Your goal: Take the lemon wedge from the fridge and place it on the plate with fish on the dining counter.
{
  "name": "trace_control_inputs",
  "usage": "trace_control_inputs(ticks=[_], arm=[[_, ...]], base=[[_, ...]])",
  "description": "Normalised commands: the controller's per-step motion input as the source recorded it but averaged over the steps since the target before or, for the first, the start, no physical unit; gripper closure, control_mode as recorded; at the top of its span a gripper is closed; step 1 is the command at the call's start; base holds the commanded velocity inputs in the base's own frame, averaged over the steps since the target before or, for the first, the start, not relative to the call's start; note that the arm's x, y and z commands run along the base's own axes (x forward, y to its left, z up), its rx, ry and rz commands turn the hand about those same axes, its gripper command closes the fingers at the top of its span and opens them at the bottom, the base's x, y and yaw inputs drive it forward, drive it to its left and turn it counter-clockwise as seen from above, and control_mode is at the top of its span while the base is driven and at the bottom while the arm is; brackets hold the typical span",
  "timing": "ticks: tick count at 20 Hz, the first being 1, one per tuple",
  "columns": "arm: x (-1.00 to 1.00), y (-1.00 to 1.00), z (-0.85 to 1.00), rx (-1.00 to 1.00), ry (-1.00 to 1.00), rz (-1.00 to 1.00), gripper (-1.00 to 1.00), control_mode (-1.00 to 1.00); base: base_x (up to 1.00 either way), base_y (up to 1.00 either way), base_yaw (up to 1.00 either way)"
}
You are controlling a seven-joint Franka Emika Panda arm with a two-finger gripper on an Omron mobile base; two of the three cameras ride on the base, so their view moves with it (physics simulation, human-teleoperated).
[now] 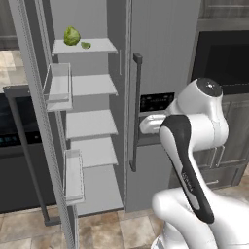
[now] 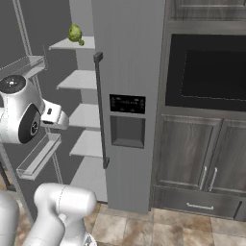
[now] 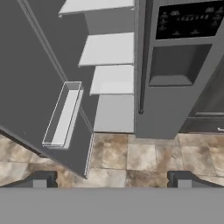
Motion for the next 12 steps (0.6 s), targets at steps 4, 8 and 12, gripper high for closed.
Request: trace_control_inputs(ticks=[4,8,12], arm=[[0.0,0.0,0.0,0.0,0.0,0.0,-1.0,-1.0],[0.23,0.14,0.0,-0.01,0.0,-0.01,-1.0,-1.0],[0.33,0.25,0.0,-0.03,0.0,-0.04,-1.0,-1.0]], base=[[0.0,0.0,0.0],[0.0,0.0,0.0],[0.0,0.0,0.0]])
